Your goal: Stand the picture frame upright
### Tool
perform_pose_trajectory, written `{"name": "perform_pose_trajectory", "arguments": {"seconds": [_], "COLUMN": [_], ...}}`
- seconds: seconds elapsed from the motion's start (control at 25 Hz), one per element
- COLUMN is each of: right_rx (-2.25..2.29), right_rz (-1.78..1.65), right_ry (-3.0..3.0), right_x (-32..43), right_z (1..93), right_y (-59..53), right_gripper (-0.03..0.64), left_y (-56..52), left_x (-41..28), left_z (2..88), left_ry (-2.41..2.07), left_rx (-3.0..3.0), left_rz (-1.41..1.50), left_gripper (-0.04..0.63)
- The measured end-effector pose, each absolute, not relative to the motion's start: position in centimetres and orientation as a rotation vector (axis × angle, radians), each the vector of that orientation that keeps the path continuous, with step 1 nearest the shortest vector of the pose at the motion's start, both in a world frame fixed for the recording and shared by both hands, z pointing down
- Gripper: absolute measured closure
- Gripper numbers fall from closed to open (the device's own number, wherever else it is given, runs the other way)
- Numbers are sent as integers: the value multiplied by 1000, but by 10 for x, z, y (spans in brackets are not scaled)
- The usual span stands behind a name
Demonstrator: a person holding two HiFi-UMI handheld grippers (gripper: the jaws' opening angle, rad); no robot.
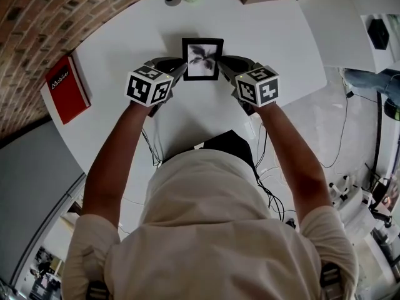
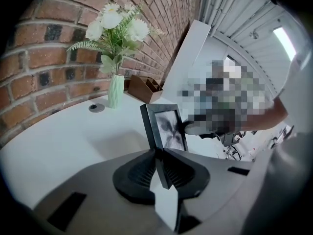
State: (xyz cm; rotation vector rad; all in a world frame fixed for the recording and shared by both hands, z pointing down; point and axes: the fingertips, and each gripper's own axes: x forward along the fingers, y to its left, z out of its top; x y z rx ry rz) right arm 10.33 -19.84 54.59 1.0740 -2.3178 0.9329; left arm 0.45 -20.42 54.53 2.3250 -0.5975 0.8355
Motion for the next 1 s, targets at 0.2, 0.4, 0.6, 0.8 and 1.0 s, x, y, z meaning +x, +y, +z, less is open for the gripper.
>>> {"name": "perform_pose_trajectory", "arguments": {"seconds": [0.2,0.4,0.6,0.8,1.0], "right_rx": [1084,1076,1064,1075,1081], "right_rz": [895,852,790,700,625], "right_ry": [-2321,-2336,-2345,-2364,-2384], "right_x": [111,115,119,124,129], "right_z": [543,542,540,536,529], "right_y": [-208,-216,-225,-237,-247], "right_gripper": [566,568,571,572,572], "left_y": [-214,-223,-232,-243,-251], "left_x": [12,16,20,26,31], "left_z": [545,544,541,538,536], "left_ry": [-607,-621,-655,-682,-719], "left_rx": [2350,2367,2393,2435,2451], "left_rz": [854,865,883,901,914], "left_gripper": [550,551,551,551,551]}}
